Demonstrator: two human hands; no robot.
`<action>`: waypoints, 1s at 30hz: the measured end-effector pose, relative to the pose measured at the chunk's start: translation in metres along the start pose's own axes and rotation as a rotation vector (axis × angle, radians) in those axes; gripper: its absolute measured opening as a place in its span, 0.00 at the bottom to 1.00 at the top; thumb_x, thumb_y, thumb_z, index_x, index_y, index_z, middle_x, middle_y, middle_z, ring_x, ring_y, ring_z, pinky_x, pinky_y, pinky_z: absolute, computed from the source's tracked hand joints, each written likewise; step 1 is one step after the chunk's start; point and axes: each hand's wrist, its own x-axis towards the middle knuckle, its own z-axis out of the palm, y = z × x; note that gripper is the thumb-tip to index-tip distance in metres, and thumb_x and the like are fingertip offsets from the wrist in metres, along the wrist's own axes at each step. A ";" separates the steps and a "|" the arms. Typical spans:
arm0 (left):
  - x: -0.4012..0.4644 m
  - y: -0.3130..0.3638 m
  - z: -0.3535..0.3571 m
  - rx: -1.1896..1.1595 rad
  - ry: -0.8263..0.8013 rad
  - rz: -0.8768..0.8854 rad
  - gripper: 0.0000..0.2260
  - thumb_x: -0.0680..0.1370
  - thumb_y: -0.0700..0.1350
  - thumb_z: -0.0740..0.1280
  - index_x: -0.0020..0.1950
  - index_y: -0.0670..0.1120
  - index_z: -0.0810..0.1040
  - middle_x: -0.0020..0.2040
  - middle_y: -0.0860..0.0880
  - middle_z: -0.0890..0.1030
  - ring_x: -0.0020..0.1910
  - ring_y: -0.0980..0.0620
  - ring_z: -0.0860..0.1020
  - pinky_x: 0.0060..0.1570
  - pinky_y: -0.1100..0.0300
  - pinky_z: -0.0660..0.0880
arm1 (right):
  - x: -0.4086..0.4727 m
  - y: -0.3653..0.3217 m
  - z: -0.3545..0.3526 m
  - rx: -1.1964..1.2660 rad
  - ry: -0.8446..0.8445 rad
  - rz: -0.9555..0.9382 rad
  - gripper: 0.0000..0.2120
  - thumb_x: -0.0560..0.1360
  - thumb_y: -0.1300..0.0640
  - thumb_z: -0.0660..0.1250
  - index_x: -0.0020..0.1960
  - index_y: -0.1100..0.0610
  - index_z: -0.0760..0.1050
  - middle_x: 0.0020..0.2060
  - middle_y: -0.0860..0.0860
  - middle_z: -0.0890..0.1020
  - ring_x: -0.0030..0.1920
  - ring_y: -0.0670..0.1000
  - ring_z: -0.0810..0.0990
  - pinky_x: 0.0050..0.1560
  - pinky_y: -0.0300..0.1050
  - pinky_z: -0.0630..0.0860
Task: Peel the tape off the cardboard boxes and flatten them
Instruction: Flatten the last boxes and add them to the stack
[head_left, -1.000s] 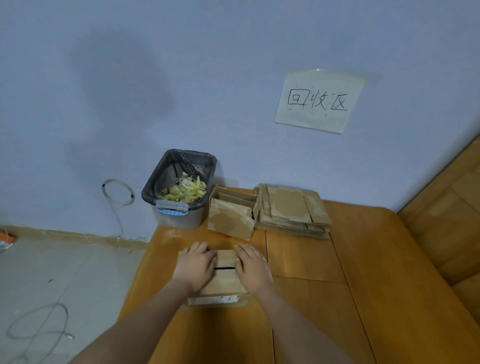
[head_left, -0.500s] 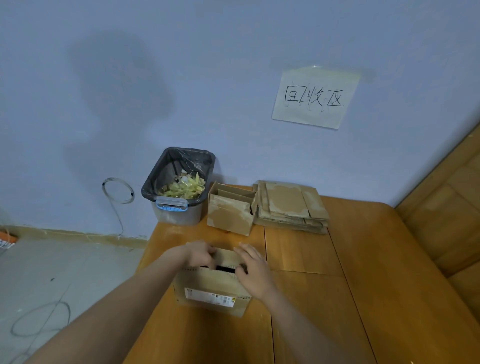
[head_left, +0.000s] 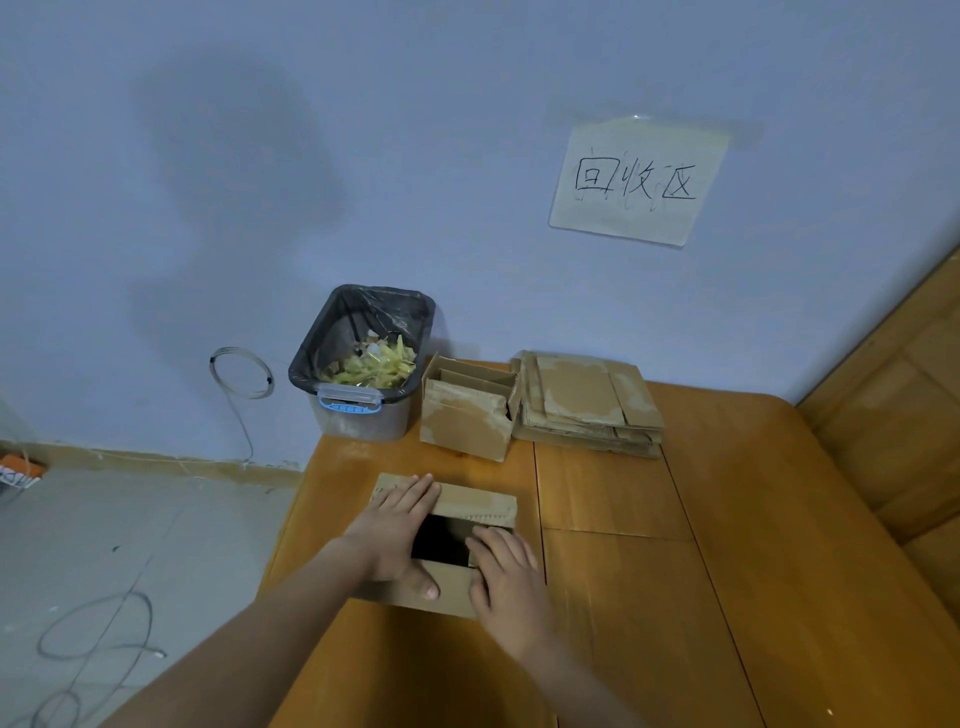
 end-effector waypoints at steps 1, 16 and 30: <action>0.000 0.001 -0.001 0.020 0.025 0.004 0.59 0.65 0.71 0.70 0.78 0.47 0.34 0.79 0.49 0.34 0.77 0.50 0.34 0.72 0.54 0.33 | -0.002 -0.002 0.002 -0.012 0.000 0.009 0.21 0.67 0.54 0.74 0.60 0.51 0.80 0.59 0.45 0.79 0.62 0.47 0.77 0.64 0.53 0.71; -0.001 0.005 -0.012 0.158 0.060 0.051 0.62 0.64 0.75 0.66 0.69 0.49 0.20 0.66 0.45 0.16 0.66 0.47 0.17 0.63 0.50 0.18 | 0.048 0.003 -0.009 0.013 -0.163 0.203 0.28 0.82 0.47 0.49 0.79 0.49 0.44 0.77 0.44 0.42 0.73 0.42 0.32 0.73 0.47 0.32; 0.015 -0.010 -0.001 0.069 -0.120 -0.037 0.60 0.60 0.79 0.63 0.78 0.54 0.33 0.74 0.44 0.25 0.70 0.40 0.22 0.69 0.42 0.27 | 0.076 0.009 0.009 0.082 -0.282 0.309 0.34 0.79 0.45 0.56 0.79 0.51 0.44 0.78 0.47 0.44 0.77 0.47 0.37 0.73 0.49 0.37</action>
